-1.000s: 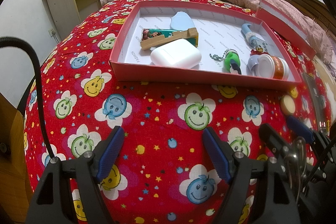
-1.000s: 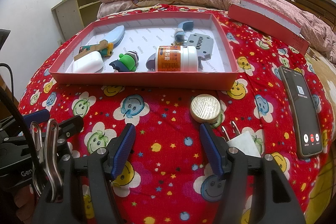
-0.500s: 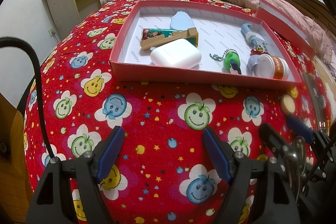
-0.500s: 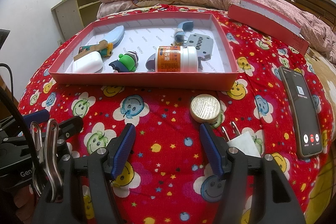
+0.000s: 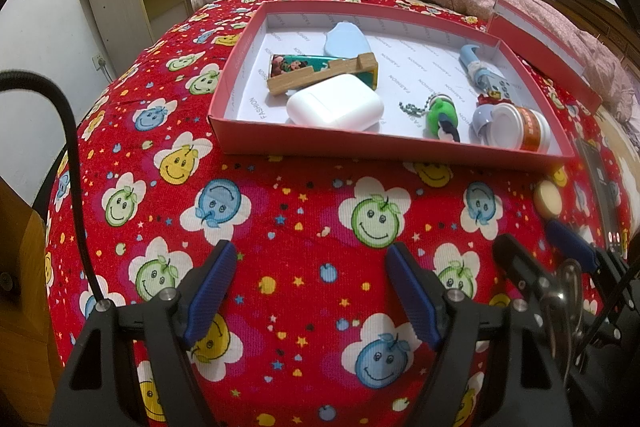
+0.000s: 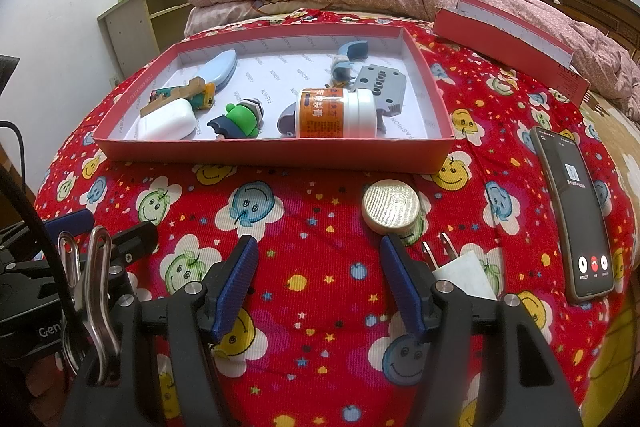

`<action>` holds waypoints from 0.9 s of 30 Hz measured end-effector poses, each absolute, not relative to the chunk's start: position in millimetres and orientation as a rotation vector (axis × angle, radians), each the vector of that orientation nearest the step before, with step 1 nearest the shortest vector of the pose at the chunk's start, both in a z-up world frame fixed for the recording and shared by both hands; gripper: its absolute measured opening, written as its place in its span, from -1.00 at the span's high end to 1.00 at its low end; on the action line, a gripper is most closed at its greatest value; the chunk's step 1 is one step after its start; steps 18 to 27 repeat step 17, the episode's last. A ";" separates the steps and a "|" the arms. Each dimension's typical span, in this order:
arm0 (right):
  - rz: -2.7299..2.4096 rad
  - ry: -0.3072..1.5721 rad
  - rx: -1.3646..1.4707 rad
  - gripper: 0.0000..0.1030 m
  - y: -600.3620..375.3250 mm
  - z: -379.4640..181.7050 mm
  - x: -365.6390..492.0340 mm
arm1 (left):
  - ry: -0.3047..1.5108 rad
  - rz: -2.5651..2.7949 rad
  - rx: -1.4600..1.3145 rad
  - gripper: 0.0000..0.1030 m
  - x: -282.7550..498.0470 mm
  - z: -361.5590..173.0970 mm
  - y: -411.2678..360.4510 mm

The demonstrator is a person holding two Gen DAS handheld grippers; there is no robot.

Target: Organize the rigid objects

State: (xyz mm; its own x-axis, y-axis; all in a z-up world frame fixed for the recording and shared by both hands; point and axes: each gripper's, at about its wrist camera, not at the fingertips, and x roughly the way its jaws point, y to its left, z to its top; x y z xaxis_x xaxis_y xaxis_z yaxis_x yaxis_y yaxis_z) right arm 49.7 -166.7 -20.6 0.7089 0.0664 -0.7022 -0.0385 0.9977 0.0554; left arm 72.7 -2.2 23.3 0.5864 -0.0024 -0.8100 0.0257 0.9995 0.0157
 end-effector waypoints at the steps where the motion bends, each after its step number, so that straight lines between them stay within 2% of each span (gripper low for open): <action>1: 0.058 0.781 0.037 -0.27 -166.7 -20.8 49.3 | 0.944 -0.016 0.026 -0.57 72.6 23.3 -1.9; 27: 0.059 0.780 0.038 -0.27 -166.6 -21.1 49.0 | 0.947 -0.015 0.024 -0.58 73.0 23.4 -1.6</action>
